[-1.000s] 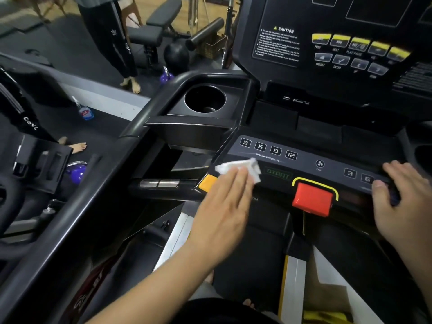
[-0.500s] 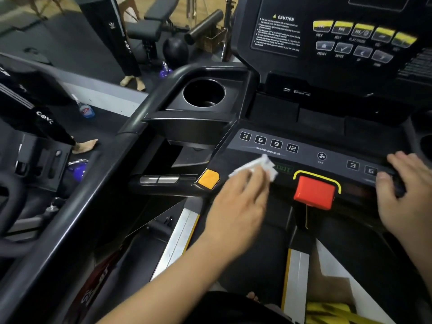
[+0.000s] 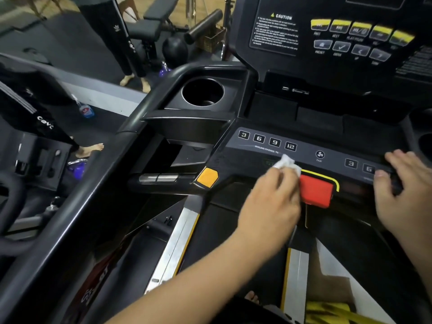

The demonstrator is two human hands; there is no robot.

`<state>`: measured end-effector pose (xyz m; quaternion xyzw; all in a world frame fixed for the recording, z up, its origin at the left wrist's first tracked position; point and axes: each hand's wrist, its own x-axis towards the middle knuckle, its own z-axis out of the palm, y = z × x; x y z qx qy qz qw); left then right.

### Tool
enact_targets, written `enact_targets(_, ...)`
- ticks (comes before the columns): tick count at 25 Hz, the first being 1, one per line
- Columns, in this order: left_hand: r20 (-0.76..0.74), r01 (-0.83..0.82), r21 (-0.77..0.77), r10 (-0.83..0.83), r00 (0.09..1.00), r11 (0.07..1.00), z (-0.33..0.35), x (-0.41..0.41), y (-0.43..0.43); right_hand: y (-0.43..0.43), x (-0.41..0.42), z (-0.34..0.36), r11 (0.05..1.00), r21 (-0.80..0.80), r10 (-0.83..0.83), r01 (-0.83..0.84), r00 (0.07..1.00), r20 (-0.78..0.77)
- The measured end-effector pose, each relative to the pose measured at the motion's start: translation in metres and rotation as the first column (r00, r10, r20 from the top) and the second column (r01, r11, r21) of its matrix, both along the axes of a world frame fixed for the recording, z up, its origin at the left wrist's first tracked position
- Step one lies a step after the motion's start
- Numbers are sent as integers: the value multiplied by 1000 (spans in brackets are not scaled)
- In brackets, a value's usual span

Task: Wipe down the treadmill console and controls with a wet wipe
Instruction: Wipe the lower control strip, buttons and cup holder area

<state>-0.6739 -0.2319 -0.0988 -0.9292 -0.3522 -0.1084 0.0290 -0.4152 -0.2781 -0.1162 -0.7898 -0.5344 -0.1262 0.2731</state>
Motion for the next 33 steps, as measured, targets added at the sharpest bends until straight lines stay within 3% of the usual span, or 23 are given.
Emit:
enact_targets(2, -4, -6, -1, 6, 1000, 1000, 1, -2, 1, 2, 6, -6, 1000, -4, -11, 11, 1000, 4)
enact_targets(6, -41, -233, 67, 236, 971, 970, 6, -50, 16, 2, 10, -12, 1000, 12, -5, 5, 1000, -1)
enact_targets(8, 61, -305, 117, 300, 952, 945, 7, -66, 20, 2, 11, -12, 1000, 1, -13, 13, 1000, 15)
enact_targets(12, 123, -458, -15, 456, 881, 889, 5, -62, 25, 1, 7, -6, 1000, -3, 2, -2, 1000, 1)
enact_targets(21, 93, -297, -150, 312, 945, 943, 18, -61, 18, 1, 13, -12, 997, -68, -42, 44, 999, 22)
enact_targets(27, 319, -332, -189, 378, 869, 924, -9, -99, -9, 1, 11, -8, 994, -95, -51, 55, 998, 42)
enact_targets(33, 205, -267, -216, 311, 928, 939, 7, -64, 27, 3, 19, -19, 997, -59, -40, 39, 999, -18)
